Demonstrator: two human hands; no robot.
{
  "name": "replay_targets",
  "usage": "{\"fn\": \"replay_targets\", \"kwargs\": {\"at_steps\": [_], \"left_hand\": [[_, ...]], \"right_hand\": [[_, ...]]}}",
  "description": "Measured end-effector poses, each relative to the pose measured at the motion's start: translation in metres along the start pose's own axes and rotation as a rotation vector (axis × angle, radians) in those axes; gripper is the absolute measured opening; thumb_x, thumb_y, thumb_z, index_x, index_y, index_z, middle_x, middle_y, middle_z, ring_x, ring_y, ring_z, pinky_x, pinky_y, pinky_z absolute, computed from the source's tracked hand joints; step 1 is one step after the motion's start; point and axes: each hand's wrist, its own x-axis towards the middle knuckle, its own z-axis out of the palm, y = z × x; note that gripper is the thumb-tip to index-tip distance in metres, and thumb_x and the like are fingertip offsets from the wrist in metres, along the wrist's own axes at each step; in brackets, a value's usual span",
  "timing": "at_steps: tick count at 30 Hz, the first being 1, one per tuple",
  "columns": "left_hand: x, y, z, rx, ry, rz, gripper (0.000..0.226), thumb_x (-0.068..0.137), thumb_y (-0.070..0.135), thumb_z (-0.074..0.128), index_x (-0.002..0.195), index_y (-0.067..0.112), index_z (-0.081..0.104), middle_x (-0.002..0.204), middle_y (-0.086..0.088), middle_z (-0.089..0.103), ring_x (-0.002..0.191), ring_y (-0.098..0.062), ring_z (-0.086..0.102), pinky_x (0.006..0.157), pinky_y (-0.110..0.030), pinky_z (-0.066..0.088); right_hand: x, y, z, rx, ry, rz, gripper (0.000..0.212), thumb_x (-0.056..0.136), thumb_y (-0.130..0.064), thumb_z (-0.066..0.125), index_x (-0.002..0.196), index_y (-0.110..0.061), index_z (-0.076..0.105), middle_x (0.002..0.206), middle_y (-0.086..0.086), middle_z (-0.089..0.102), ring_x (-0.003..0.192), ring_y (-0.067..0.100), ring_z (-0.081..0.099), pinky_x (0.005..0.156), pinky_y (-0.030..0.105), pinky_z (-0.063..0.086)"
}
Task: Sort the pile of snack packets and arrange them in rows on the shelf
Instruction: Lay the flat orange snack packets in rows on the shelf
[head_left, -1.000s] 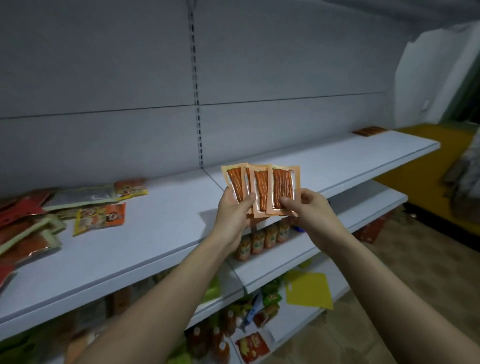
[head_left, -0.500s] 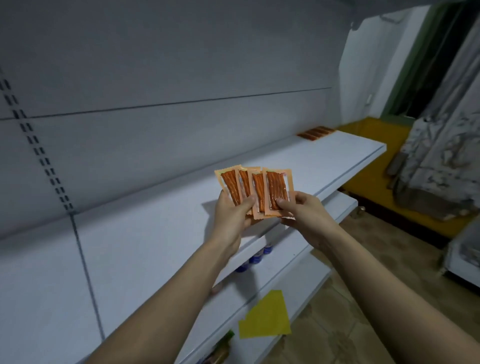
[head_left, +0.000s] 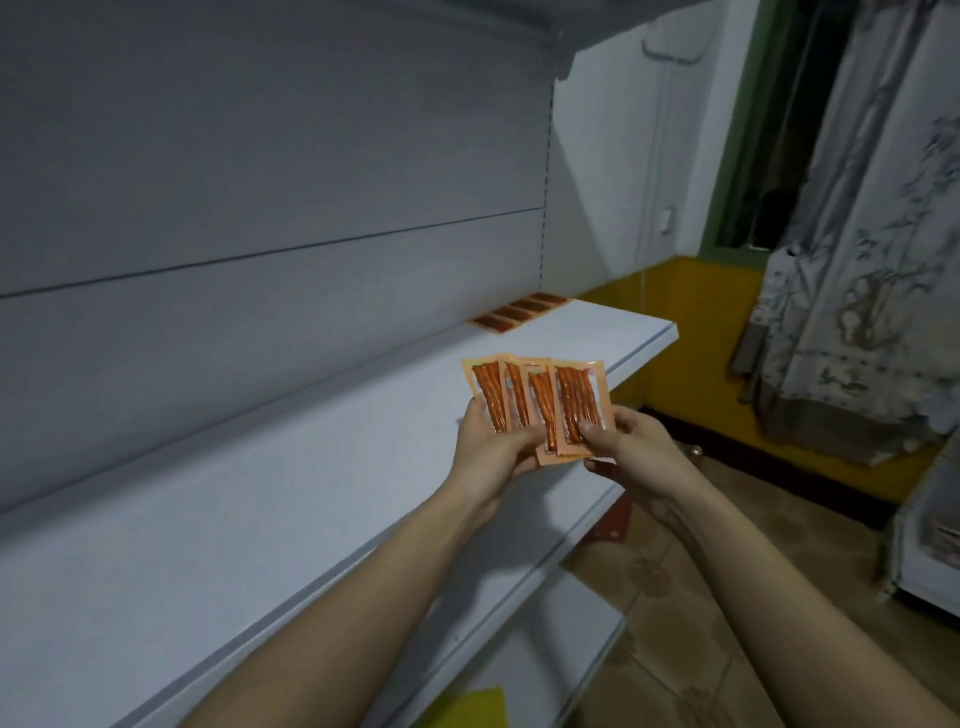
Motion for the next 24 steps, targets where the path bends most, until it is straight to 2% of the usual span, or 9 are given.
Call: {"fn": "replay_targets", "kwargs": {"at_steps": [4, 9, 11, 14, 17, 20, 22, 24], "left_hand": [[0.049, -0.017, 0.077, 0.065, -0.037, -0.022, 0.052, 0.083, -0.011, 0.07, 0.128, 0.011, 0.055, 0.116, -0.011, 0.073, 0.105, -0.026, 0.072, 0.088, -0.052, 0.059], [0.1, -0.023, 0.132, 0.024, 0.022, -0.034, 0.045, 0.087, -0.007, 0.068, 0.127, 0.011, 0.057, 0.113, -0.011, 0.074, 0.1, -0.028, 0.074, 0.083, -0.049, 0.061], [0.121, -0.025, 0.139, 0.016, 0.058, -0.042, 0.045, 0.087, -0.004, 0.07, 0.128, 0.01, 0.056, 0.113, -0.012, 0.074, 0.1, -0.029, 0.074, 0.083, -0.048, 0.061], [0.162, -0.027, 0.148, 0.005, 0.114, -0.016, 0.045, 0.087, -0.003, 0.071, 0.128, 0.01, 0.055, 0.115, -0.014, 0.073, 0.101, -0.03, 0.073, 0.082, -0.047, 0.061], [0.197, -0.032, 0.154, -0.005, 0.176, 0.017, 0.049, 0.086, -0.003, 0.072, 0.13, 0.01, 0.053, 0.117, -0.014, 0.071, 0.101, -0.029, 0.073, 0.081, -0.046, 0.061], [0.238, -0.047, 0.165, -0.048, 0.285, 0.028, 0.046, 0.086, -0.007, 0.069, 0.127, 0.009, 0.053, 0.115, -0.014, 0.072, 0.097, -0.027, 0.074, 0.072, -0.041, 0.062], [0.267, -0.058, 0.173, -0.072, 0.37, 0.051, 0.046, 0.084, -0.009, 0.069, 0.124, 0.008, 0.054, 0.114, -0.017, 0.071, 0.1, -0.029, 0.073, 0.077, -0.049, 0.062], [0.295, -0.065, 0.18, -0.131, 0.428, 0.051, 0.046, 0.082, -0.008, 0.069, 0.121, 0.012, 0.054, 0.112, -0.015, 0.071, 0.102, -0.032, 0.072, 0.082, -0.056, 0.06]], "right_hand": [[0.047, -0.011, -0.086, -0.071, 0.001, -0.001, 0.008, 0.097, -0.013, 0.062, 0.103, -0.015, 0.067, 0.093, 0.003, 0.076, 0.082, 0.013, 0.071, 0.069, 0.027, 0.052], [0.116, -0.017, -0.136, -0.061, -0.06, 0.035, 0.011, 0.097, -0.012, 0.062, 0.106, -0.01, 0.068, 0.1, 0.01, 0.075, 0.09, 0.021, 0.07, 0.084, 0.039, 0.056], [0.144, -0.013, -0.142, -0.039, -0.103, 0.06, 0.013, 0.097, -0.014, 0.063, 0.108, -0.009, 0.068, 0.1, 0.009, 0.075, 0.09, 0.02, 0.072, 0.076, 0.032, 0.058], [0.187, -0.012, -0.15, -0.015, -0.177, 0.068, 0.015, 0.096, -0.015, 0.063, 0.109, -0.009, 0.068, 0.089, 0.003, 0.076, 0.078, 0.012, 0.071, 0.064, 0.023, 0.053], [0.227, -0.014, -0.157, -0.014, -0.199, 0.074, 0.012, 0.096, -0.017, 0.063, 0.108, -0.015, 0.068, 0.094, 0.001, 0.076, 0.089, 0.014, 0.072, 0.069, 0.024, 0.056], [0.273, -0.006, -0.171, -0.117, -0.176, 0.072, 0.02, 0.097, -0.02, 0.062, 0.116, -0.012, 0.064, 0.105, 0.003, 0.073, 0.098, 0.016, 0.069, 0.076, 0.026, 0.056], [0.305, -0.004, -0.184, -0.189, -0.133, 0.054, 0.025, 0.098, -0.017, 0.061, 0.121, -0.009, 0.06, 0.105, 0.003, 0.07, 0.093, 0.014, 0.069, 0.07, 0.023, 0.057], [0.339, -0.007, -0.199, -0.238, -0.09, 0.033, 0.027, 0.097, -0.012, 0.061, 0.123, -0.008, 0.055, 0.103, 0.0, 0.066, 0.084, 0.01, 0.066, 0.054, 0.016, 0.053]]}}
